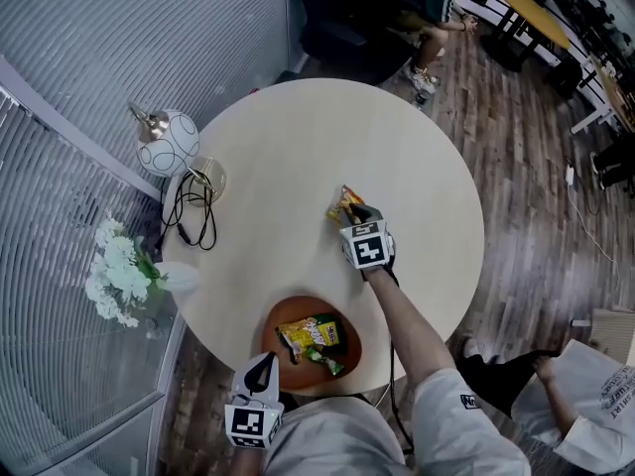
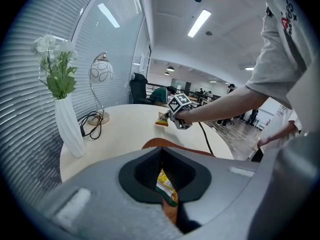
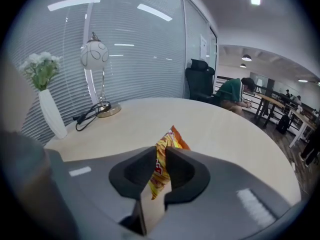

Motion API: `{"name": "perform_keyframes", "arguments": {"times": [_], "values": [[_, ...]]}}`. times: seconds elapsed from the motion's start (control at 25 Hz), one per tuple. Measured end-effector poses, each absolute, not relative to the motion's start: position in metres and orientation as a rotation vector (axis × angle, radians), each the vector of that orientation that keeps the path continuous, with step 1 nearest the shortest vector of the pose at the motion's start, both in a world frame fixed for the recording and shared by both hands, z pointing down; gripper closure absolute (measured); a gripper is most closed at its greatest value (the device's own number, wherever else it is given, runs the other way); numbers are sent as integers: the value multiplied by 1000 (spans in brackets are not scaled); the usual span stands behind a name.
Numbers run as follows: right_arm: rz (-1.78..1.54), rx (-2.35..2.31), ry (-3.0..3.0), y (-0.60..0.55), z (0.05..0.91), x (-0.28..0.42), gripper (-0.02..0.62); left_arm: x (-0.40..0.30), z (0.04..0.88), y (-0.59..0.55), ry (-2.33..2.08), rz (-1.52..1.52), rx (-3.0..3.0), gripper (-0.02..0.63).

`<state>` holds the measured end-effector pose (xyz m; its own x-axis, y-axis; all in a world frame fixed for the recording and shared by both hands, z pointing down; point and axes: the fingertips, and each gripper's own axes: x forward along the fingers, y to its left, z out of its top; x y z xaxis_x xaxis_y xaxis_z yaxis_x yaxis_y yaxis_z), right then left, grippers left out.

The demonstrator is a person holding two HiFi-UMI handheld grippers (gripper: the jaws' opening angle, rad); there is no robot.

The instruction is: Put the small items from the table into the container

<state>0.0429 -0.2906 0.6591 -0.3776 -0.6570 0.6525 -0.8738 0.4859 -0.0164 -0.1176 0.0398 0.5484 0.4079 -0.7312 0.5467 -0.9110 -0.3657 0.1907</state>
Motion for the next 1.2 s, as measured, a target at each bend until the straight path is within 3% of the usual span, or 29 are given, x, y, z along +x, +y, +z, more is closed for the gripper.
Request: {"name": "perform_keyframes", "arguments": {"times": [0.52,0.88,1.2], "values": [[497,1076,-2513,-106,523,24,540,-110,539,24,-1408,453,2267,618],[660,796,-2432,39,577,-24,543,-113,534,23,-1425,431,2281,618],[612,745,-2396,65,596,-41,540,-114,537,32,-1423,434,2277,618]]}}
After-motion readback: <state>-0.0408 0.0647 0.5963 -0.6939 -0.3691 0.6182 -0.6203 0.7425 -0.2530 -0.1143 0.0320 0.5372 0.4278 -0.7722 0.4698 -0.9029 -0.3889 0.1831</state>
